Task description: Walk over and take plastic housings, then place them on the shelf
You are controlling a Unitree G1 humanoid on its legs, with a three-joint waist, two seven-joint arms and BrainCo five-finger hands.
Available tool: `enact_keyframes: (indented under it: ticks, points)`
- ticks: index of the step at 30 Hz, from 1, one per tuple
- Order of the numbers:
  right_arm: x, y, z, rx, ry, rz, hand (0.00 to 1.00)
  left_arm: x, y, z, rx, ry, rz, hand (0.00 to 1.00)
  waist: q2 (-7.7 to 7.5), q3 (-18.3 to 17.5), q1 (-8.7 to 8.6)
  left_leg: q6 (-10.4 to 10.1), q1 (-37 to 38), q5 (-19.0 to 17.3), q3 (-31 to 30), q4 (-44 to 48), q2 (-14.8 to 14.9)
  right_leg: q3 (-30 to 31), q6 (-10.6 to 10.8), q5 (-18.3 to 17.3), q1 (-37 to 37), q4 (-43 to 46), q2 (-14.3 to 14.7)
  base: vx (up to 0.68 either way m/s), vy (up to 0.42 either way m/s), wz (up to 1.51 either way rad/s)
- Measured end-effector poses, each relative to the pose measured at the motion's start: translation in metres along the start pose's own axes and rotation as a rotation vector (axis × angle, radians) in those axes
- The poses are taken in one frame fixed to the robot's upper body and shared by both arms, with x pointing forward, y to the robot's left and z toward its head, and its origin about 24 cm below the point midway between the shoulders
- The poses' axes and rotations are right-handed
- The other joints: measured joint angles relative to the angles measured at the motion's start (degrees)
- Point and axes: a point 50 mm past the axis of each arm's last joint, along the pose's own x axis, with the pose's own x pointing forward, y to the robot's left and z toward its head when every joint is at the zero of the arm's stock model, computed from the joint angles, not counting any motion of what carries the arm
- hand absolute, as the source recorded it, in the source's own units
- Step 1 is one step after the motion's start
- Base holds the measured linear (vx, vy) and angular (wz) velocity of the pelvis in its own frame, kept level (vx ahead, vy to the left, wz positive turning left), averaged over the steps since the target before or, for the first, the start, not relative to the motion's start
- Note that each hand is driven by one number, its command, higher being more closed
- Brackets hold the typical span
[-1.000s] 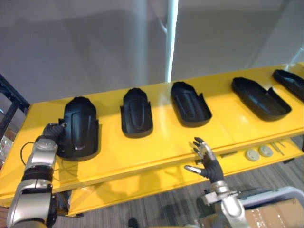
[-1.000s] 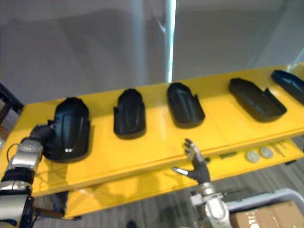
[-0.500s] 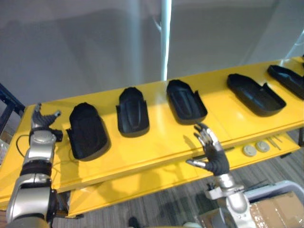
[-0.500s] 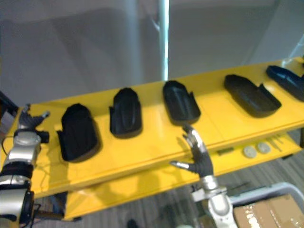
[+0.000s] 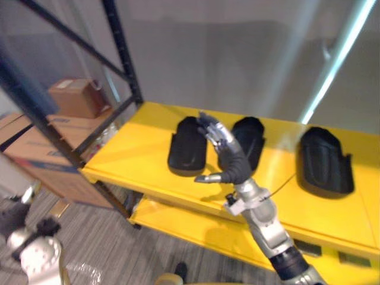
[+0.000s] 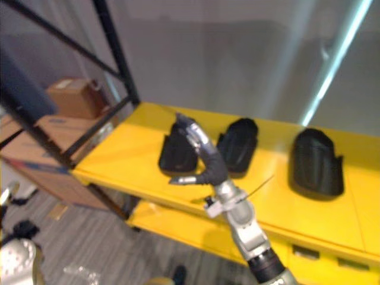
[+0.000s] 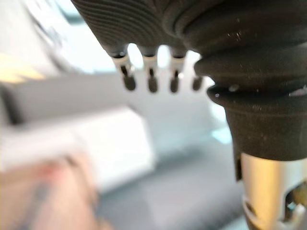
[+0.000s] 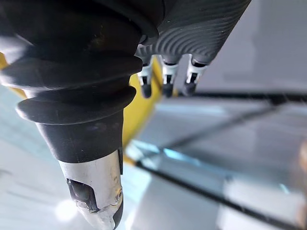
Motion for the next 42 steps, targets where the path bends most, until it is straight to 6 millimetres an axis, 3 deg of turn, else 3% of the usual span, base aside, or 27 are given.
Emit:
enact_keyframes:
  ticks: [2, 3, 6, 9, 12, 22, 29, 42]
  points:
    - [0.000, 0.001, -0.010, 0.004, 0.061, 0.054, 0.00, -0.014, 0.016, -0.030, 0.015, 0.146, 0.024, 0.00, -0.86, -0.4, 0.57, 0.3, -0.8, 0.5, -1.0, 0.0, -0.4, -1.4, 0.1, 0.0, 0.0, -0.2, 0.0, -0.02, -0.009, 0.34]
    - [0.001, 0.001, -0.016, 0.005, 0.100, 0.092, 0.00, -0.027, 0.026, -0.057, 0.068, 0.248, 0.035, 0.00, -1.44, -0.5, 0.83, 0.3, -1.0, 0.5, -1.2, 0.0, -0.6, -1.7, 0.2, 0.2, 0.0, -0.3, -0.1, 0.00, 0.006, 0.17]
    - [-0.003, 0.002, -0.026, 0.040, 0.179, 0.182, 0.00, -0.050, 0.036, -0.093, 0.136, 0.391, 0.020, 0.00, -2.80, -0.9, 0.97, 0.3, -1.6, 0.5, -1.3, 0.0, -0.9, -2.0, 0.4, 0.2, -0.3, -0.6, -0.2, 0.01, 0.007, 0.07]
    - [-0.006, 0.001, -0.037, 0.042, 0.293, 0.343, 0.00, -0.069, 0.040, -0.120, 0.218, 0.496, -0.034, 0.00, -4.63, -0.8, 0.88, 0.2, -2.0, 0.6, -1.3, 0.0, -0.8, -1.9, 0.4, 0.3, -0.8, -0.2, -0.2, 0.01, -0.002, 0.01]
    - [-0.010, -0.002, -0.046, 0.021, 0.372, 0.435, 0.00, -0.090, 0.031, -0.140, 0.263, 0.599, -0.116, 0.00, -5.01, -0.7, 0.68, 0.2, -2.0, 0.6, -1.0, 0.0, -0.6, -1.6, 0.6, 0.5, -0.9, 0.4, -0.2, -0.01, -0.010, -0.03]
    - [0.004, -0.004, -0.041, 0.005, 0.345, 0.514, 0.00, -0.109, 0.016, -0.155, 0.266, 0.674, -0.245, 0.00, -5.55, 1.3, 0.81, 0.3, -1.9, 0.5, -1.0, 0.0, 0.3, -1.2, -0.2, -0.1, -1.0, 0.4, 0.6, -0.04, -0.009, -0.02]
    - [0.001, -0.006, -0.043, 0.003, 0.372, 0.552, 0.00, -0.114, 0.014, -0.158, 0.277, 0.695, -0.273, 0.00, -6.61, 3.0, 0.82, 0.0, -2.0, 0.7, -1.0, 0.0, 0.3, -1.2, 0.0, 0.0, -1.0, 0.6, 0.6, 0.00, -0.001, 0.00]
    - [-0.009, -0.011, -0.057, 0.024, 0.459, 0.552, 0.00, -0.117, -0.001, -0.160, 0.286, 0.692, -0.436, 0.00, -6.43, 3.1, 0.98, -0.1, -1.9, 0.8, -0.8, 0.0, 0.7, -0.7, -0.5, -0.4, -2.0, 2.2, 0.4, -0.03, 0.002, -0.02]
